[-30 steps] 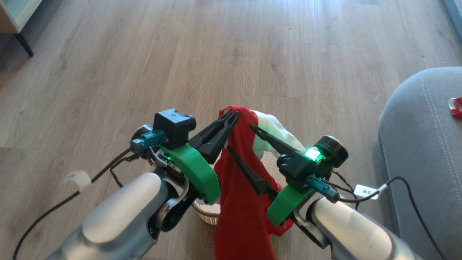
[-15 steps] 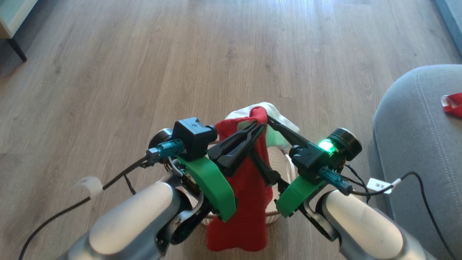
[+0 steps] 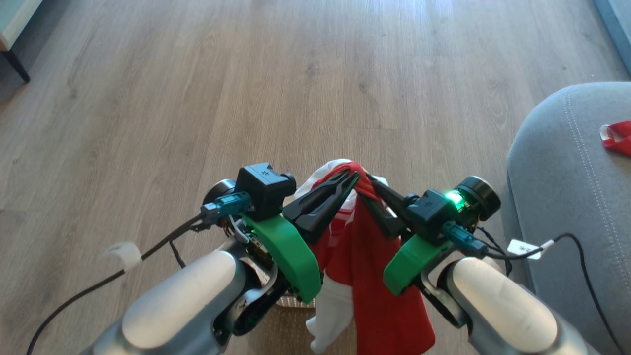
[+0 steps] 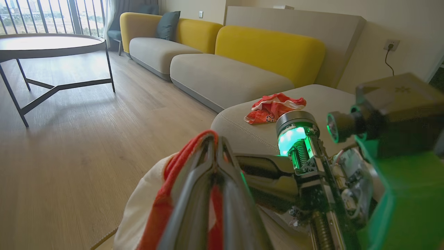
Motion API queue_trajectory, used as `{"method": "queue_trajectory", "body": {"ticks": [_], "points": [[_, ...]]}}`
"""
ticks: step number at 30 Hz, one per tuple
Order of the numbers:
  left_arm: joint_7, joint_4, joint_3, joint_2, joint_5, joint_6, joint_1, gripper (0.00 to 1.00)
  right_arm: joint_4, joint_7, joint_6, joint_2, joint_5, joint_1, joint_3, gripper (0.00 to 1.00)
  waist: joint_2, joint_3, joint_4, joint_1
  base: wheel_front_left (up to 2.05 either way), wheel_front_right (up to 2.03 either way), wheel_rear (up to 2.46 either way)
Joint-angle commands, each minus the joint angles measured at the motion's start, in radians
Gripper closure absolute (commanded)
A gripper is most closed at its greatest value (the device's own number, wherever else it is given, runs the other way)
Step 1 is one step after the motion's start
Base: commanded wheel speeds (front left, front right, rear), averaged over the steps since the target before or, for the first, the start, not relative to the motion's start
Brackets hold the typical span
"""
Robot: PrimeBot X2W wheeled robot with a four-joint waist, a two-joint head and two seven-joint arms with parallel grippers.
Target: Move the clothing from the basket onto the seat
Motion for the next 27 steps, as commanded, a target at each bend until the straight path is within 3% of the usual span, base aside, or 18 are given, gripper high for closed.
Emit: {"method": "queue_trajectory", "body": {"ticks": [1,2,3,16,27], "points": [[-0.012,-0.022,0.054,0.018,-0.004,0.004,-0.044,0.47,-0.033,0.003,0.007,-0.008,0.009,-0.007,-0.016,1.00,0.0000,0.001,-0.003,0.0000,0.00,0.00,0.00],[-0.015,-0.017,0.053,0.018,-0.003,0.005,-0.042,0.09,-0.035,0.003,0.007,-0.008,0.010,-0.005,-0.024,1.00,0.0000,0.003,-0.005,0.0000,0.00,0.00,0.00],[-0.018,-0.012,0.053,0.016,-0.004,0.006,-0.040,0.00,-0.037,0.004,0.007,-0.010,0.011,-0.003,-0.030,1.00,0.0000,0.004,-0.007,0.0000,0.00,0.00,0.00],[-0.091,0.062,0.046,0.005,0.005,-0.016,-0.017,0.00,-0.096,0.035,0.007,-0.047,-0.015,0.030,-0.149,1.00,0.0000,0.055,-0.085,0.0000,0.00,0.00,0.00],[-0.149,0.118,0.014,-0.032,0.023,-0.038,0.000,0.00,-0.211,0.090,0.007,-0.078,-0.054,0.048,-0.270,1.00,0.0000,0.113,-0.250,0.0000,0.00,0.00,0.00]]}}
